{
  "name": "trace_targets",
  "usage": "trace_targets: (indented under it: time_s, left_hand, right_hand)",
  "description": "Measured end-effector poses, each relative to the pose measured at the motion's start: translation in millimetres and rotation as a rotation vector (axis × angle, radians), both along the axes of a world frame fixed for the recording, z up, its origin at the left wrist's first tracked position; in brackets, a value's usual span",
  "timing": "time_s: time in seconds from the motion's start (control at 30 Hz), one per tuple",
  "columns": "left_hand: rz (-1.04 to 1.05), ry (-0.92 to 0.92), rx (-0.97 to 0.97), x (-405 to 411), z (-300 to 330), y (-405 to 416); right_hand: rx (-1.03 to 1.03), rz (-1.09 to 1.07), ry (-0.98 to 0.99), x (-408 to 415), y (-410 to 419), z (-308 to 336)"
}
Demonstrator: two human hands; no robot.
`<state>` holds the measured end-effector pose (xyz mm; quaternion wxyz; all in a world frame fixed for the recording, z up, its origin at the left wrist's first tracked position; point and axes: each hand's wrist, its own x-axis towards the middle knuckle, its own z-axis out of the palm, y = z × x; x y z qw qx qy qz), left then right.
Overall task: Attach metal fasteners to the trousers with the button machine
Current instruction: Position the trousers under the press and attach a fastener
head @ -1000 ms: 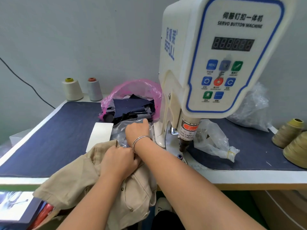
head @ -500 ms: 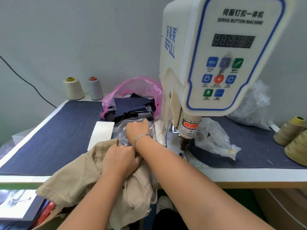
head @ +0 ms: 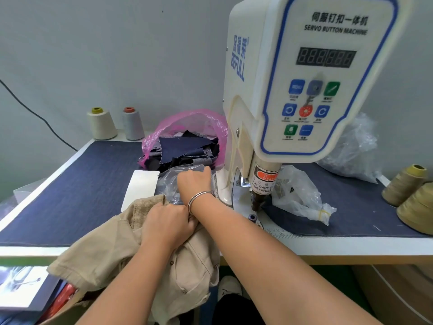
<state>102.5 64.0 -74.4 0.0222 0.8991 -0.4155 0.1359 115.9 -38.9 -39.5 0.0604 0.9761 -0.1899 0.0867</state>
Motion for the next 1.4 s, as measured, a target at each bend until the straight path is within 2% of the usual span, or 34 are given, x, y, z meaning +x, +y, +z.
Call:
trace_targets:
  time_s: [0.13,0.2,0.27,0.37,0.4,0.47,0.5,0.63,0.93,1.23,1.4]
  left_hand:
    - [-0.002,0.016,-0.018,-2,2,1]
    - [-0.016,0.062,-0.067,-4,5,2]
    - [-0.018,0.205,-0.231,2,5,7]
    - [-0.015,0.618,-0.588,14,7,12]
    - [-0.001,0.684,-0.719,17,6,13]
    - [0.026,0.71,-0.901,21,6,13]
    - [0.031,0.698,-0.928,21,6,13]
    - [0.024,0.63,-0.877,19,3,13]
    - [0.083,0.517,-0.837,14,1,10]
    - [0.126,0.466,-0.755,13,-1,8]
    - [0.111,0.453,-0.74,11,1,7]
  right_hand:
    - [0.091,-0.017,-0.025,-8,-1,1]
    - [0.161,-0.025,-0.11,-8,-3,1]
    - [0.384,-0.087,-0.272,-11,-3,3]
    - [0.926,-0.2,-0.548,-21,-2,7]
    - [1.032,-0.214,-0.584,-24,-2,9]
    - [1.113,-0.218,-0.541,-30,-1,8]
    - [1.143,-0.218,-0.507,-33,0,6]
    - [1.312,-0.206,-0.453,-39,8,4]
    - [1.085,-0.209,-0.398,-51,5,-4]
    - [0.83,-0.151,-0.452,-53,9,-4]
    - [0.797,-0.164,-0.39,-50,9,-4]
